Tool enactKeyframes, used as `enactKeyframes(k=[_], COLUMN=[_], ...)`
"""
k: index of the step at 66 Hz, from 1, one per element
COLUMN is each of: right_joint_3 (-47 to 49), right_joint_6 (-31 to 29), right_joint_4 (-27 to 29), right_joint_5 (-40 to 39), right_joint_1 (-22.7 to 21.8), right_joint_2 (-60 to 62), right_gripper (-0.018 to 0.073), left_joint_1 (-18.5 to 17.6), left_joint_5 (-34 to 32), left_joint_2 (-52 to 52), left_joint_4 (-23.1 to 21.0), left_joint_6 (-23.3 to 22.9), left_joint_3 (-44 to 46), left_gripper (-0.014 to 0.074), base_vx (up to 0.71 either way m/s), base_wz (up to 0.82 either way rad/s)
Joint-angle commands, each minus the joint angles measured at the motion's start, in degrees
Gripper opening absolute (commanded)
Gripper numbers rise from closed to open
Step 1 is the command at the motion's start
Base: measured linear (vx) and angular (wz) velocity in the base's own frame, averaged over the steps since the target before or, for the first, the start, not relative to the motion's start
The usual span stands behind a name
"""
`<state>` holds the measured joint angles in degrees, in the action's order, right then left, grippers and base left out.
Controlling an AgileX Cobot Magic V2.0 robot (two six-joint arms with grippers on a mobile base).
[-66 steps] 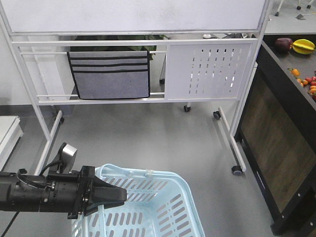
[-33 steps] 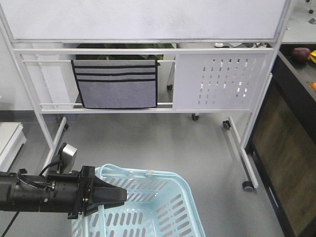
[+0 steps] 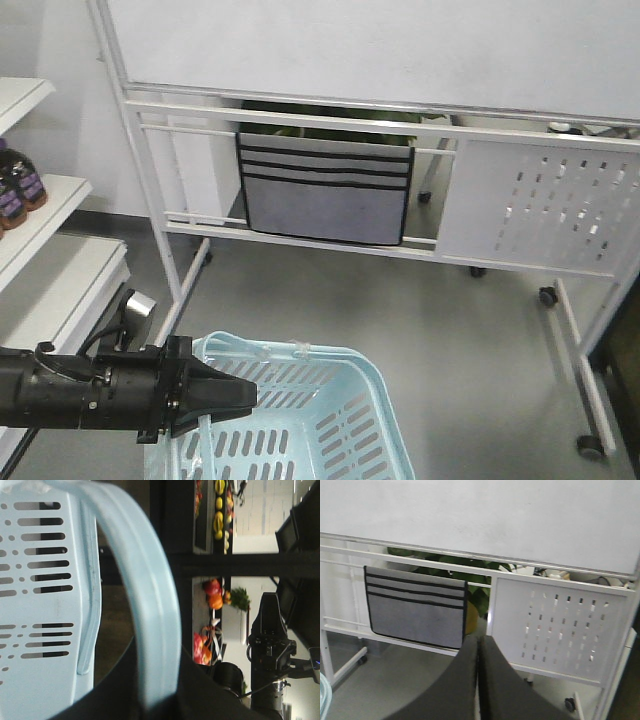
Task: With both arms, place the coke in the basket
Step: 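Turn the base toward the shelf holding the red cola can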
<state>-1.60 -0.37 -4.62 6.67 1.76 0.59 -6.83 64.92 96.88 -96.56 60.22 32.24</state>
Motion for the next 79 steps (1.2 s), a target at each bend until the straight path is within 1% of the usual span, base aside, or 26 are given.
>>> enactKeyframes(k=[1, 79], right_joint_3=[-0.62, -0.62], right_joint_6=[-0.52, -0.52], right_joint_4=[-0.29, -0.29], right_joint_5=[-4.31, -4.31], right_joint_1=[0.05, 0.05], right_joint_2=[1.03, 1.03], right_gripper=[-0.0009, -0.0009], left_joint_1=[-0.24, -0.24], left_joint_5=[5.75, 5.75], left_joint_2=[-2.54, -2.54], left_joint_4=[-5.03, -5.03], left_joint_6=[0.32, 0.32], left_joint_3=[0.74, 0.74], left_gripper=[-0.0006, -0.0006], base_vx=[0.17, 0.14], base_wz=[0.51, 0.51])
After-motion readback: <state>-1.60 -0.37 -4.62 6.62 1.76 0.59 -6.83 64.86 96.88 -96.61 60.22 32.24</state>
